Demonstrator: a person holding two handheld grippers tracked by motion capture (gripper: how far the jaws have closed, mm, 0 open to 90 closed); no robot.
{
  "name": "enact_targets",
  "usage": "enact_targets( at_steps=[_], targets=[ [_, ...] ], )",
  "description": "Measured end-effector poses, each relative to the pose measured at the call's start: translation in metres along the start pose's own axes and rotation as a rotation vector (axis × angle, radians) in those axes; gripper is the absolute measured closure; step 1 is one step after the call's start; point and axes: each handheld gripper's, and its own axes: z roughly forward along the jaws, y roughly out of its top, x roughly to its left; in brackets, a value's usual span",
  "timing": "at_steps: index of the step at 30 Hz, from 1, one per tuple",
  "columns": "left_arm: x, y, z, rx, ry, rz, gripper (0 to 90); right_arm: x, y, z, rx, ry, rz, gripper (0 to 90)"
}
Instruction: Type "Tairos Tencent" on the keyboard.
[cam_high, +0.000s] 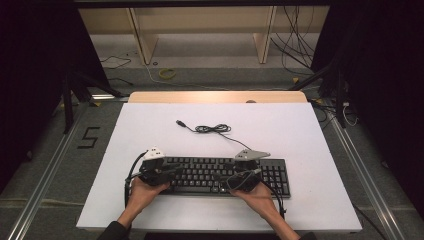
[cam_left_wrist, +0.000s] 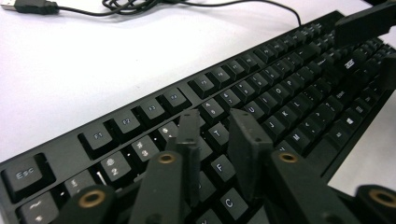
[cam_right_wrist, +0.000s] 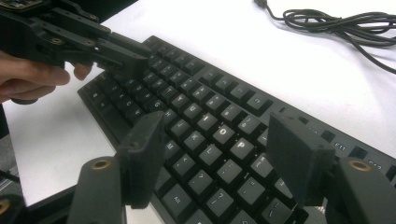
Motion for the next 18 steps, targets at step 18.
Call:
enact_targets(
  at_steps=[18],
  targets=[
    [0.002,0.001,0.016,0.074,0.025,0.006,89.0,0.001,0.0,-0.001,-0.003,-0.003,-0.004,34.2]
  ],
)
